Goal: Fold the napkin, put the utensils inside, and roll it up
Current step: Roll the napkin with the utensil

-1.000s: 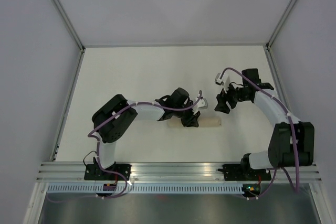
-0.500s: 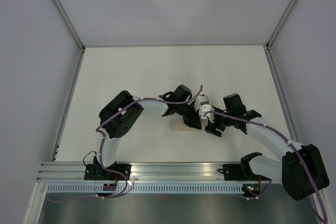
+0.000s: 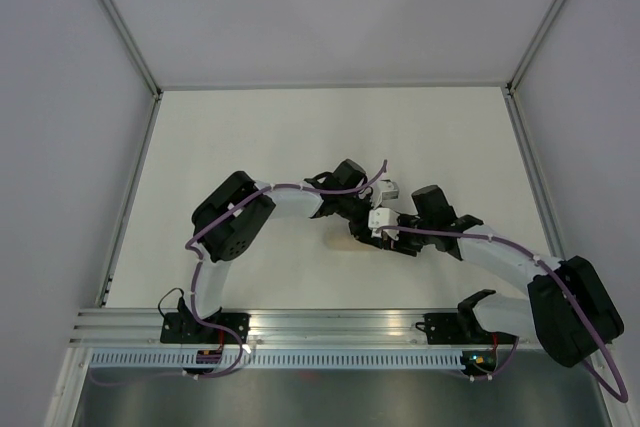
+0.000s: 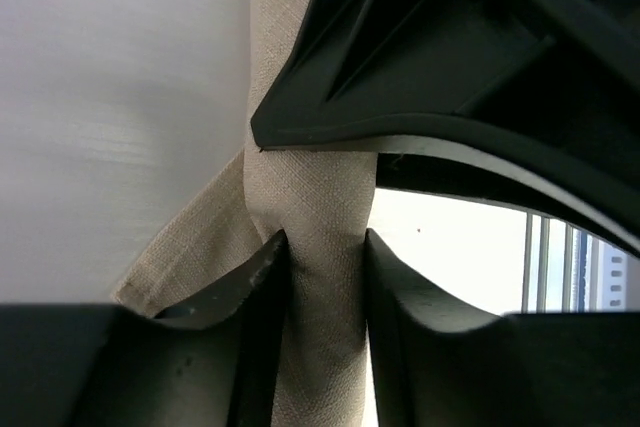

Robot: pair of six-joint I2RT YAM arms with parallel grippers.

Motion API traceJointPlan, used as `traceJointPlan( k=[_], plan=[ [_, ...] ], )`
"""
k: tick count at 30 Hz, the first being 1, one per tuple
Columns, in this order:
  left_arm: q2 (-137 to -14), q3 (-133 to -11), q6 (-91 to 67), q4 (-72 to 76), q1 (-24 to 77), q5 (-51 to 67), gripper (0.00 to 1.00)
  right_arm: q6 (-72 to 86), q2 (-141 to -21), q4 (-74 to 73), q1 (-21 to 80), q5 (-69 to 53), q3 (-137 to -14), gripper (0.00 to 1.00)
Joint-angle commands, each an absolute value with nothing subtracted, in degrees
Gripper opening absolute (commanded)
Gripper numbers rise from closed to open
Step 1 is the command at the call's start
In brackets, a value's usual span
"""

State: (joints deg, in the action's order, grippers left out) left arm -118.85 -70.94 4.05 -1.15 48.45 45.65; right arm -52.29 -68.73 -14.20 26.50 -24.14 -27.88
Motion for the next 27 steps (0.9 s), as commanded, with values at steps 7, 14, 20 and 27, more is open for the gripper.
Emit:
traceJointPlan(
  k=[7,14,20,27],
  plan=[
    [-118.66,-70.66,2.82,-4.92,47.37,44.73,0.52,-53.26,-70.57,-12.92,26.72,-22.06,-28.3,0.35],
    [-113.04,-66.37,0.53,2.36,44.83,41.14,0.56,-53.96,-74.26,-19.24,26.72,-23.64,-32.08,0.28],
    [-106.79,-59.07,-5.44,13.17,39.65,38.42,0.6,-54.4,-79.45,-24.95,26.72,-25.31,-37.25,0.23],
    [-98.18,-46.43,-11.51,32.5,37.01,28.93,0.57,-52.91,-86.73,-29.96,26.54,-26.28,-43.32,0.21]
  ],
)
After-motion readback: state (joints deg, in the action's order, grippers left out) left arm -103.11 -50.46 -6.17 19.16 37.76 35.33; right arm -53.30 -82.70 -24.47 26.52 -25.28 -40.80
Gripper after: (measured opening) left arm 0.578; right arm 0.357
